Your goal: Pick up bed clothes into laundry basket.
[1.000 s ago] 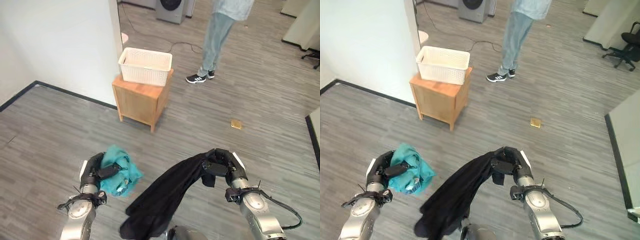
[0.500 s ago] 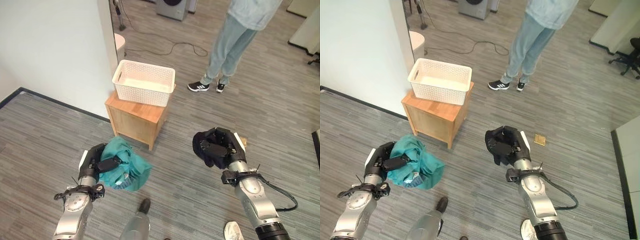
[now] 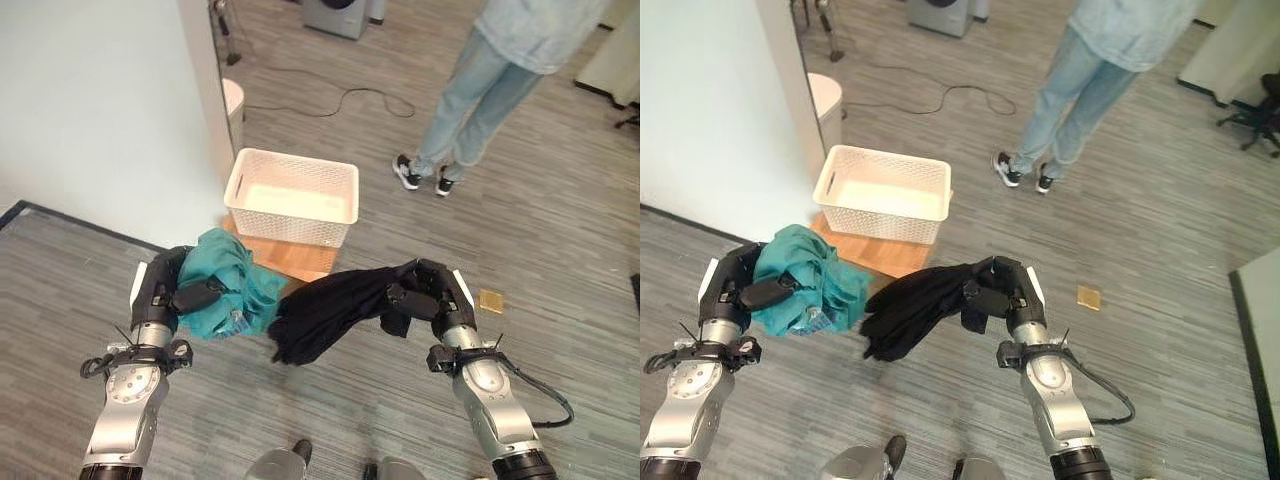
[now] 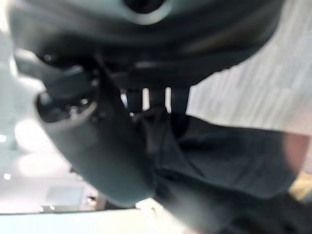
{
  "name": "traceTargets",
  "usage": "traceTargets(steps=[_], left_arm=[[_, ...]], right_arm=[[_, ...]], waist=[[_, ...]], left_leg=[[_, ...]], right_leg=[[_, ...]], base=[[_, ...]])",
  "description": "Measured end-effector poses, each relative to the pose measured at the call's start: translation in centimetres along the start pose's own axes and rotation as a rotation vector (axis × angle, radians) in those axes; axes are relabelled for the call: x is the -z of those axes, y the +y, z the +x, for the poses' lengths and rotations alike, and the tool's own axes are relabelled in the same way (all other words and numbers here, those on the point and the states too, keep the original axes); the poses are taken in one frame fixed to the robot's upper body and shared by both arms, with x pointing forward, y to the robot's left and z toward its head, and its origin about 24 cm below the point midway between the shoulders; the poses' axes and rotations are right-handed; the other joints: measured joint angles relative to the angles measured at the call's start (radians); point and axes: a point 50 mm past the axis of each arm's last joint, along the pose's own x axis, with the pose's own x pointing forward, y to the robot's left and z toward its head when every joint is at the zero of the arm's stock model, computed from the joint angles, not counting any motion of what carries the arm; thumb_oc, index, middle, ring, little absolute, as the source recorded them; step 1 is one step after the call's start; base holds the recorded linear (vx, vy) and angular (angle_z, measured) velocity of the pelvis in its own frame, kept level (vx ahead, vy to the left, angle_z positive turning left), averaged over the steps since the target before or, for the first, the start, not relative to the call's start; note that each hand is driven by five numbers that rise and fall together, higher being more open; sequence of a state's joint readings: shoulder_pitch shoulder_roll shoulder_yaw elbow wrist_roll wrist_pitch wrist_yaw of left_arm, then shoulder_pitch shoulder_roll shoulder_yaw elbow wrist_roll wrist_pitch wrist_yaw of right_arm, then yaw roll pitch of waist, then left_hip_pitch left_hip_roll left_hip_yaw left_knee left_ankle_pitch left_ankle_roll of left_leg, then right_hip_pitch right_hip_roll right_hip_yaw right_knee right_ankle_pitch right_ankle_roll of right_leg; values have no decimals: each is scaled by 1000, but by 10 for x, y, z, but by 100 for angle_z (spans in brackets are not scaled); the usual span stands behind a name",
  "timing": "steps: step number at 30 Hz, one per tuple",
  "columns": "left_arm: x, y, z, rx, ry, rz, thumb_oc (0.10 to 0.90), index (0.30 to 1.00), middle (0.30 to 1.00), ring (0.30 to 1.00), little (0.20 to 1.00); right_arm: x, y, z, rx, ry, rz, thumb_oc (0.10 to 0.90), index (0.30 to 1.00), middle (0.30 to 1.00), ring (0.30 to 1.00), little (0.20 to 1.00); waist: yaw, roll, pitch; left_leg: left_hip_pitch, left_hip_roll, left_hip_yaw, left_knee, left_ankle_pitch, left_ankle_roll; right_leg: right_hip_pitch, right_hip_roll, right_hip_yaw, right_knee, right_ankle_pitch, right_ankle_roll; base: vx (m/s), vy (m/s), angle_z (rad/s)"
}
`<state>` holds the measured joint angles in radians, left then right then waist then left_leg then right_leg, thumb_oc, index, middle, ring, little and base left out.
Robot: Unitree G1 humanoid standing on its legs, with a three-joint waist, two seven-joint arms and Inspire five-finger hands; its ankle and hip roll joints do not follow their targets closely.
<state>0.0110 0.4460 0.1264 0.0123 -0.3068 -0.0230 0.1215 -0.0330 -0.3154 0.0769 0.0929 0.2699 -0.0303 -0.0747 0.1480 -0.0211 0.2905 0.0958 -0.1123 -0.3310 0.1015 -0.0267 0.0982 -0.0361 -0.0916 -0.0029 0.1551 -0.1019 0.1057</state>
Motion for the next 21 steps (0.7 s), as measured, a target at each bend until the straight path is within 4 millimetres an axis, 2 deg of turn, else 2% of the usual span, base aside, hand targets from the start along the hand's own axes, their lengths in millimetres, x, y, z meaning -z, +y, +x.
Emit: traceTargets(steps=[2, 4, 6, 9, 11, 12, 13, 14, 15, 17, 21], left_arm=[[5, 7, -6, -2, 26, 20, 400, 300, 300, 300, 300], [9, 9, -12, -6, 44, 24, 400, 300, 300, 300, 300], [8, 8, -11, 6, 40, 45, 400, 300, 300, 300, 300], [-11, 8, 3, 39, -30, 134, 400, 300, 300, 300, 300], [-33, 2, 19, 71, -111, 198, 400, 300, 300, 300, 300], [-40, 0, 24, 83, -138, 209, 400, 300, 300, 300, 300], [-57, -6, 33, 112, -195, 237, 400, 300, 300, 300, 300], [-80, -10, 48, 142, -265, 302, 400, 300, 300, 300, 300], [-104, -5, 64, 135, -314, 400, 400, 300, 300, 300, 300], [-126, 5, 80, 82, -348, 452, 400, 300, 300, 300, 300], [-180, 21, 110, -26, -402, 585, 400, 300, 300, 300, 300]], right_arm=[[7, -1, -3, 10, 34, 10, 400, 300, 300, 300, 300], [7, 0, -3, 2, 35, 35, 400, 300, 300, 300, 300], [5, 0, 0, -16, 29, 29, 400, 300, 300, 300, 300], [1, 7, 4, -53, 17, 29, 400, 300, 300, 300, 300], [2, 12, 3, -78, 24, 37, 400, 300, 300, 300, 300], [2, 12, 3, -83, 25, 38, 400, 300, 300, 300, 300], [0, 10, 4, -86, 19, 40, 400, 300, 300, 300, 300], [-1, 9, 7, -99, 17, 28, 400, 300, 300, 300, 300], [1, 18, 8, -129, 32, 34, 400, 300, 300, 300, 300], [7, 26, 4, -174, 54, 40, 400, 300, 300, 300, 300], [19, 30, -5, -209, 107, 41, 400, 300, 300, 300, 300]], waist=[[44, -31, -20], [58, -56, -43], [56, -46, -62], [52, -45, -70], [37, -51, -70], [25, -58, -71], [13, -59, -71], [-7, -46, -75], [-14, -55, -76], [-33, -59, -79], [-80, -59, -83]], left_leg=[[44, -21, 14, -42, -4, -5], [73, -49, -1, -77, -6, -9], [74, -40, -18, -86, -16, -23], [72, -23, -18, -70, -33, -52], [13, -52, -15, 70, -73, -112], [-15, -61, -18, 100, -109, -81], [-45, -41, -29, 70, -115, -55], [-37, 20, 8, -31, -40, -77], [-13, 33, 16, -85, -6, -85], [1, 28, 32, -87, -3, -86], [4, 28, 83, -95, -4, -85]], right_leg=[[-39, 2, -15, 25, 89, -8], [-21, 6, -4, -82, 187, -29], [28, 17, -21, -169, 203, -54], [69, 32, -21, -239, 232, -75], [91, 14, -16, -244, 238, -84], [92, 1, -8, -244, 238, -85], [88, 0, -1, -244, 235, -83], [81, 20, 0, -244, 222, -66], [75, 26, 4, -245, 232, -61], [81, 23, 13, -245, 232, -60], [65, 20, 42, -245, 237, -45]], base=[[197, -148, 21], [115, -109, 14], [123, -77, 32], [96, -52, 10], [62, -6, 17], [23, 22, 38], [62, 17, 35], [97, 51, 14], [77, 56, -13], [70, 45, -27], [64, 64, -33]])
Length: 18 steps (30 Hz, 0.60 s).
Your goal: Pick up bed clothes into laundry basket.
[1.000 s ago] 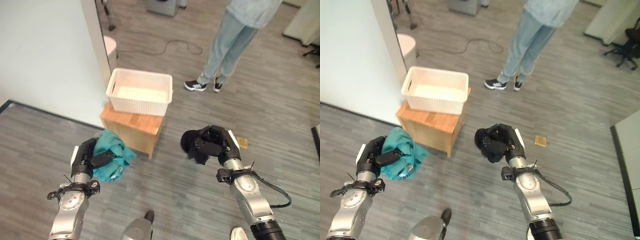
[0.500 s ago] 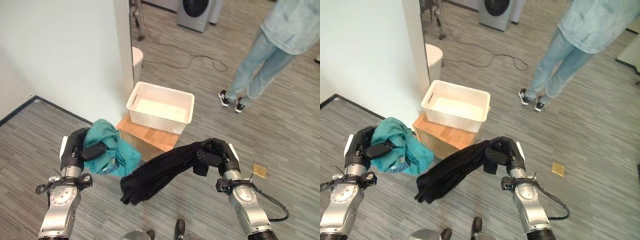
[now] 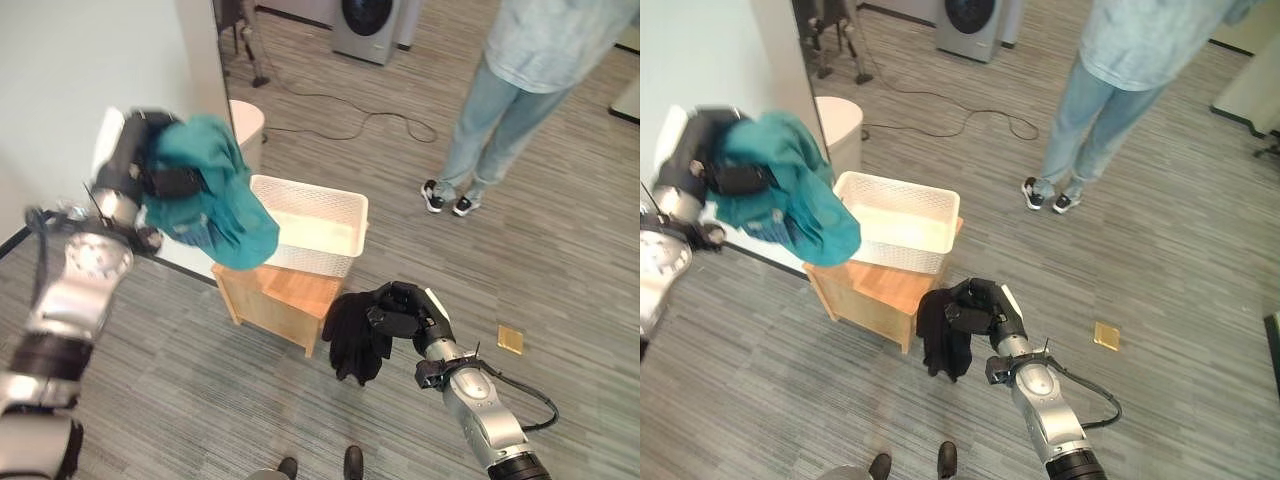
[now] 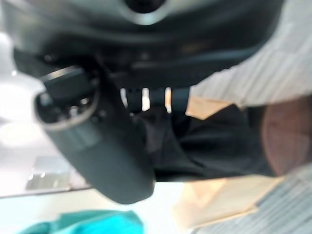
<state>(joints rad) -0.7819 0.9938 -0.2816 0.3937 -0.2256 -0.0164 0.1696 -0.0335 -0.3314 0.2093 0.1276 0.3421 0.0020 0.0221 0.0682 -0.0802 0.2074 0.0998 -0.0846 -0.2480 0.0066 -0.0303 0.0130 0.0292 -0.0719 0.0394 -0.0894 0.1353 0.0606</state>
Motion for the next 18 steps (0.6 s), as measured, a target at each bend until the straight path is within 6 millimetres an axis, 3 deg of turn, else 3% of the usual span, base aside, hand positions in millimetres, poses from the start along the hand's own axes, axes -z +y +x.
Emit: traceTargets(steps=[4, 9, 16, 18], left_arm=[[-17, 16, 22, -23, -18, 104, 400, 300, 300, 300, 300], [-25, 20, 35, -27, -14, 156, 400, 300, 300, 300, 300], [-10, 21, 40, 8, 64, 299, 400, 300, 300, 300, 300], [-8, 26, 44, 36, 89, 441, 400, 300, 300, 300, 300]], right_arm=[[12, -4, -9, 18, 45, 15, 400, 300, 300, 300, 300], [18, -11, -16, 32, 77, 0, 400, 300, 300, 300, 300], [26, -14, -23, 34, 110, -8, 400, 300, 300, 300, 300], [30, -17, -28, 28, 130, -18, 400, 300, 300, 300, 300]], waist=[[-56, -2, -12], [-109, -4, -26], [-144, -13, -51], [-159, -25, -58]], left_leg=[[-1, 2, 43, -14, 0, 0], [-17, 11, 95, -23, -6, 7], [-66, 27, 153, -23, -8, 6], [-112, 33, 182, -9, -10, 3]], right_leg=[[-24, 10, 34, 0, 1, 0], [-66, 30, 81, 0, 12, -5], [-140, 54, 133, 1, 46, -8], [-193, 70, 159, 1, 93, 18]], base=[[40, 56, -33], [26, 46, -37], [-21, 38, -31], [-69, 34, -40]])
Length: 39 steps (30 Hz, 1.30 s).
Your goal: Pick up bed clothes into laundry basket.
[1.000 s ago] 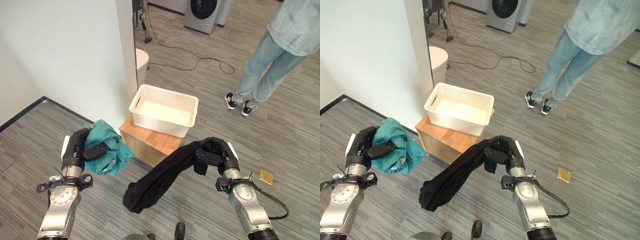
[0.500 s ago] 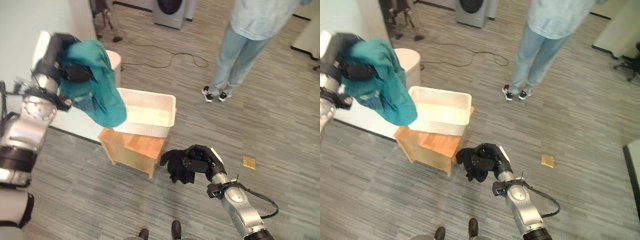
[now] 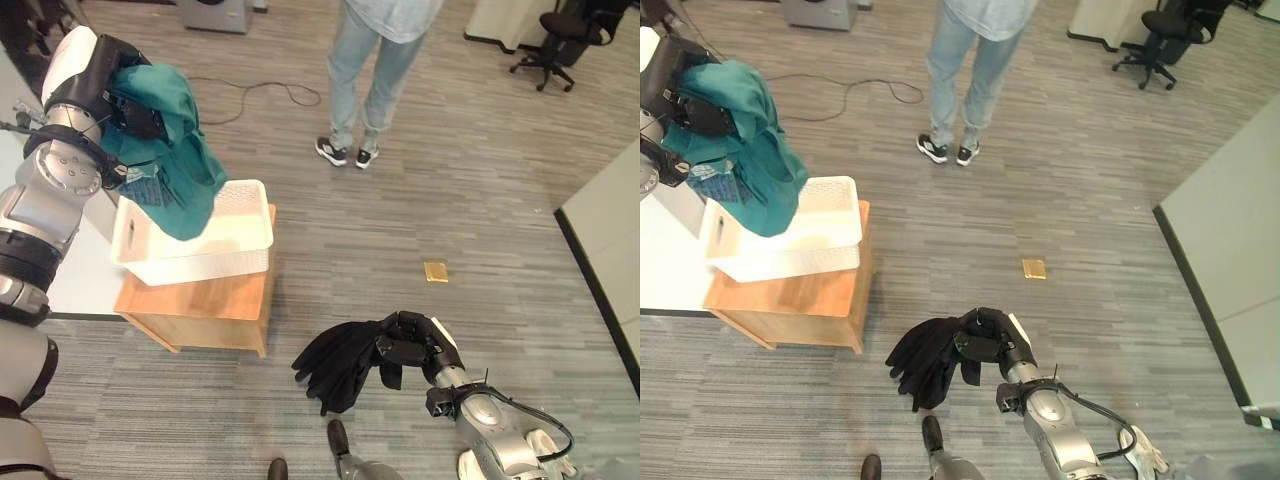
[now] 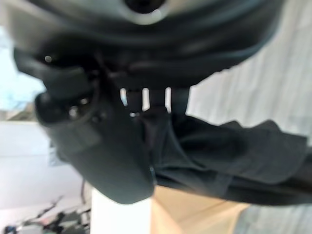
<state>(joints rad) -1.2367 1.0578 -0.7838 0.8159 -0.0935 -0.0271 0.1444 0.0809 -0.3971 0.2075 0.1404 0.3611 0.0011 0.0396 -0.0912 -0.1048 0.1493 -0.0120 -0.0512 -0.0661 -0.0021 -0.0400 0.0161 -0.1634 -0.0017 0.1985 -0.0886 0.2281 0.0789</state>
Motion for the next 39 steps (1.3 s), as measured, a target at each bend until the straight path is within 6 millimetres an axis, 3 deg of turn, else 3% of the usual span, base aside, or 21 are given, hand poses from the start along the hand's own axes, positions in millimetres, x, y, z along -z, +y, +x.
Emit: traceTargets(steps=[4, 5, 6, 7, 8, 9, 11, 14, 19, 22, 28, 32, 39], left_arm=[[19, 0, -2, 15, 66, 112, 400, 300, 300, 300, 300], [21, -1, -2, 26, 70, 156, 400, 300, 300, 300, 300], [22, 1, -2, 23, 72, 170, 400, 300, 300, 300, 300], [21, 3, -1, 13, 68, 164, 400, 300, 300, 300, 300], [21, 4, -1, 9, 68, 163, 400, 300, 300, 300, 300], [22, 4, -1, 12, 75, 165, 400, 300, 300, 300, 300], [23, 3, -2, 13, 82, 171, 400, 300, 300, 300, 300], [25, 7, -2, 2, 86, 174, 400, 300, 300, 300, 300], [13, 18, 4, -13, 57, 221, 400, 300, 300, 300, 300], [-6, 52, 11, -103, 17, 237, 400, 300, 300, 300, 300], [-28, 96, 13, -231, -25, 222, 400, 300, 300, 300, 300], [-36, 107, 13, -272, -43, 228, 400, 300, 300, 300, 300], [-36, 106, 14, -271, -42, 229, 400, 300, 300, 300, 300]], right_arm=[[7, -3, -6, 10, 21, -4, 400, 300, 300, 300, 300], [11, -4, -9, 12, 31, -1, 400, 300, 300, 300, 300], [13, -5, -11, 18, 38, 1, 400, 300, 300, 300, 300], [14, -8, -14, 30, 44, -1, 400, 300, 300, 300, 300], [15, -10, -15, 37, 49, -4, 400, 300, 300, 300, 300], [16, -11, -15, 37, 54, -5, 400, 300, 300, 300, 300], [17, -10, -16, 36, 55, -3, 400, 300, 300, 300, 300], [13, -7, -11, 15, 38, -9, 400, 300, 300, 300, 300], [7, 0, -7, -31, 2, -17, 400, 300, 300, 300, 300], [3, 0, -4, -33, -14, -11, 400, 300, 300, 300, 300], [5, -1, -7, -31, -4, -10, 400, 300, 300, 300, 300], [1, -2, -4, -33, -18, -20, 400, 300, 300, 300, 300], [2, -6, -6, -33, -6, -37, 400, 300, 300, 300, 300]], waist=[[-14, -33, -8], [-30, -59, -10], [-34, -75, -8], [-36, -76, -6], [-38, -77, -5], [-42, -90, -1], [-46, -121, 2], [-40, -119, 4], [-30, -125, 24], [-23, -123, 60], [-12, -112, 68], [2, -97, 79], [18, -96, 78]], left_leg=[[-42, 14, 62, 7, -2, 0], [-53, 2, 67, 20, -7, -2], [-71, -1, 71, 38, -11, -5], [-107, 12, 72, 57, -13, -8], [-121, 21, 74, 59, -12, -8], [-122, 20, 75, 60, -13, -9], [-123, 5, 66, 71, -27, -23], [-151, 19, 59, 96, -48, -31], [-158, 39, 47, 105, -61, -41], [-164, 55, 46, 106, -61, -41], [-158, 59, 46, 100, -61, -41], [-138, 58, 44, 97, -61, -41], [-140, 52, 45, 100, -60, -41]], right_leg=[[-64, 16, 11, 0, 44, 41], [-68, 6, 3, -1, 0, 76], [-77, -3, -6, -2, -73, 45], [-100, 3, -13, -2, -119, 59], [-113, 7, -30, -1, -122, 62], [-115, 4, -39, -1, -103, 47], [-115, 1, -31, -1, -5, -22], [-130, 22, -30, 0, 17, -37], [-133, 42, -31, 0, 29, -26], [-142, 52, -31, 0, 62, 18], [-142, 50, -36, 0, 64, 16], [-125, 50, -41, 0, 75, 2], [-126, 47, -44, 0, 81, -6]], base=[[-8, 27, -46], [0, 15, -23], [23, 18, -12], [40, 11, -12], [37, 13, -9], [16, 2, 4], [15, 5, 12], [-13, 2, 0], [-10, 2, 1], [5, 9, -3], [25, 14, -2], [8, 7, -1], [-18, -2, 1]])
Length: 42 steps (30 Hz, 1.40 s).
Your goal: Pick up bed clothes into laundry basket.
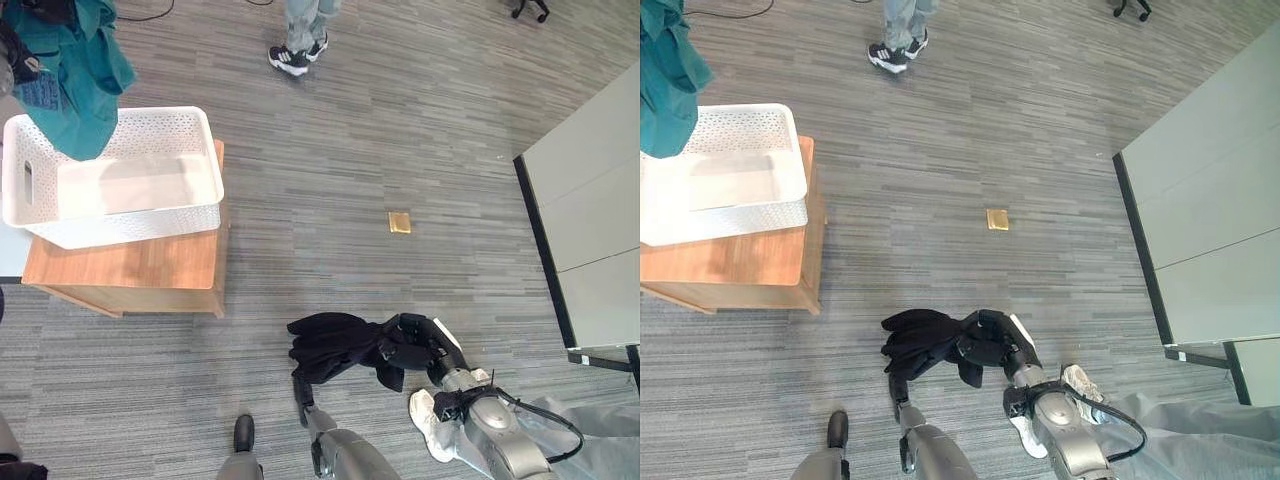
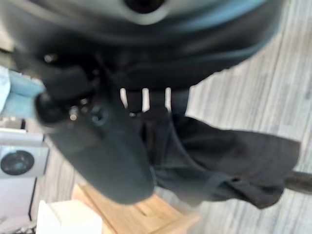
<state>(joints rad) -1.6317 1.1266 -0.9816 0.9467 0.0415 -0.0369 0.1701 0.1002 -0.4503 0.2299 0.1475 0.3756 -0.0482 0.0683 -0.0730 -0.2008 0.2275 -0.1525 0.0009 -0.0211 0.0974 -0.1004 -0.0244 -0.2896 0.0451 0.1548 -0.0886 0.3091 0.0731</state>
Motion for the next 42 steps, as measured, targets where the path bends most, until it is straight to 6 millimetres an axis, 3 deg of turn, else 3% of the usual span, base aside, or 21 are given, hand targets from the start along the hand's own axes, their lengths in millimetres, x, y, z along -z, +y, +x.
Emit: traceTargets(steps=[4, 6, 7, 12, 13, 14, 15, 16, 17, 19, 21, 23, 24, 26, 32, 37, 42], left_arm=[[7, -2, 0, 3, 35, -3, 400, 300, 300, 300, 300], [12, 2, 1, -26, 66, -18, 400, 300, 300, 300, 300], [15, 4, 2, -36, 100, -47, 400, 300, 300, 300, 300], [25, 14, 4, -62, 169, -53, 400, 300, 300, 300, 300], [26, 18, 4, -73, 180, -59, 400, 300, 300, 300, 300], [27, 18, 4, -74, 184, -65, 400, 300, 300, 300, 300], [30, 20, 3, -83, 191, -63, 400, 300, 300, 300, 300], [34, 24, 2, -97, 204, -62, 400, 300, 300, 300, 300], [34, 25, 2, -105, 209, -75, 400, 300, 300, 300, 300], [37, 25, 1, -108, 222, -86, 400, 300, 300, 300, 300], [45, 23, -2, -104, 252, -88, 400, 300, 300, 300, 300], [47, 24, -3, -112, 261, -101, 613, 620, 620, 620, 620], [45, 25, -2, -113, 256, -102, 800, 900, 900, 900, 900], [35, 23, 2, -111, 227, -110, 800, 900, 900, 900, 900], [18, 18, 6, -87, 154, -66, 800, 900, 900, 900, 900], [4, 14, 9, -75, 98, -54, 800, 900, 900, 900, 900], [-32, 12, 11, -66, -74, -5, 800, 900, 900, 900, 900]], right_arm=[[1, -2, -3, -11, 8, -13, 400, 300, 300, 300, 300], [-3, -2, 0, -24, -5, -30, 400, 300, 300, 300, 300], [-8, -2, 3, -32, -20, -42, 400, 300, 300, 300, 300], [-9, -4, -1, -18, -52, -47, 400, 300, 300, 300, 300], [-8, -5, -2, -8, -47, -48, 400, 300, 300, 300, 300], [-7, -6, -3, -5, -42, -53, 400, 300, 300, 300, 300], [-5, -8, -4, -2, -32, -56, 400, 300, 300, 300, 300], [-7, -9, -2, -2, -37, -63, 400, 300, 300, 300, 300], [-7, -9, -3, -2, -38, -62, 400, 300, 300, 300, 300], [-9, -8, -2, -5, -52, -64, 400, 300, 300, 300, 300], [-15, -8, 1, -7, -75, -69, 400, 300, 300, 300, 300], [-26, -9, 4, -1, -122, -78, 400, 300, 300, 300, 300], [-33, -12, 6, 4, -146, -97, 400, 300, 300, 300, 300], [-38, -14, 5, 15, -172, -98, 400, 300, 300, 300, 300], [-34, -14, 2, 13, -167, -97, 400, 300, 300, 300, 300], [-33, -15, 2, 14, -163, -97, 400, 300, 300, 300, 300], [-33, -17, 2, 16, -160, -101, 400, 300, 300, 300, 300]], waist=[[-19, -10, -2], [-23, -16, -2], [-42, -28, 0], [-109, -103, 7], [-117, -115, 6], [-125, -124, 9], [-123, -124, 19], [-110, -102, 37], [-111, -99, 41], [-108, -107, 57], [-106, -108, 60], [-108, -114, 65], [-107, -104, 71], [-122, -101, 78], [-90, -98, 81], [-65, -83, 92], [-31, -65, 104]], left_leg=[[-42, -8, -11, 25, -3, 3], [-90, 0, -15, 49, -7, 4], [-132, 7, -19, 67, -5, 3], [-268, -2, -23, 146, -20, 5], [-315, 0, -23, 179, -26, 5], [-349, -9, -21, 210, -33, 3], [-385, -1, -20, 246, -45, 3], [-405, 35, -22, 246, -45, -1], [-422, 42, -36, 248, -46, -12], [-444, 44, -56, 268, -51, -26], [-464, 54, -95, 304, -64, -49], [-550, 47, -141, 431, -100, -73], [-535, 50, -177, 310, -65, -71], [-519, 37, -197, 239, -2, -62], [-501, 34, -216, 236, -1, -61], [-421, 31, -215, 190, 14, -61], [-359, 17, -212, 135, 49, -57]], right_leg=[[-26, 2, 2, 0, 7, 10], [-67, 6, 12, 0, 42, 59], [-100, 10, 16, 0, 71, 90], [-194, 4, 36, 0, 85, 78], [-225, -2, 42, 0, 73, 92], [-236, -15, 38, -1, -9, 176], [-251, -14, 18, -2, -148, 145], [-265, 9, -15, 6, -197, 113], [-265, 15, -25, 35, -108, 67], [-258, 33, -12, 21, -22, -9], [-258, 50, -12, 13, -9, -15], [-258, 57, -4, 10, -10, -14], [-259, 67, -12, 6, -10, -14], [-269, 48, -20, 4, -6, -12], [-249, 47, -22, 4, -6, -12], [-189, 38, -29, 4, -7, -12], [-149, 18, -46, 1, -10, -14]], base=[[-69, -13, 7], [-83, -32, -1], [-89, -30, 0], [-82, -6, 6], [-47, 0, 10], [-17, -9, 4], [-11, -12, -14], [-15, -30, -21], [-26, -40, -8], [-24, -44, -1], [-24, -40, -17], [-18, -34, -12], [-16, -18, -9], [-14, -17, 25], [-6, -11, 12], [-13, -8, 3], [7, -13, 5]])
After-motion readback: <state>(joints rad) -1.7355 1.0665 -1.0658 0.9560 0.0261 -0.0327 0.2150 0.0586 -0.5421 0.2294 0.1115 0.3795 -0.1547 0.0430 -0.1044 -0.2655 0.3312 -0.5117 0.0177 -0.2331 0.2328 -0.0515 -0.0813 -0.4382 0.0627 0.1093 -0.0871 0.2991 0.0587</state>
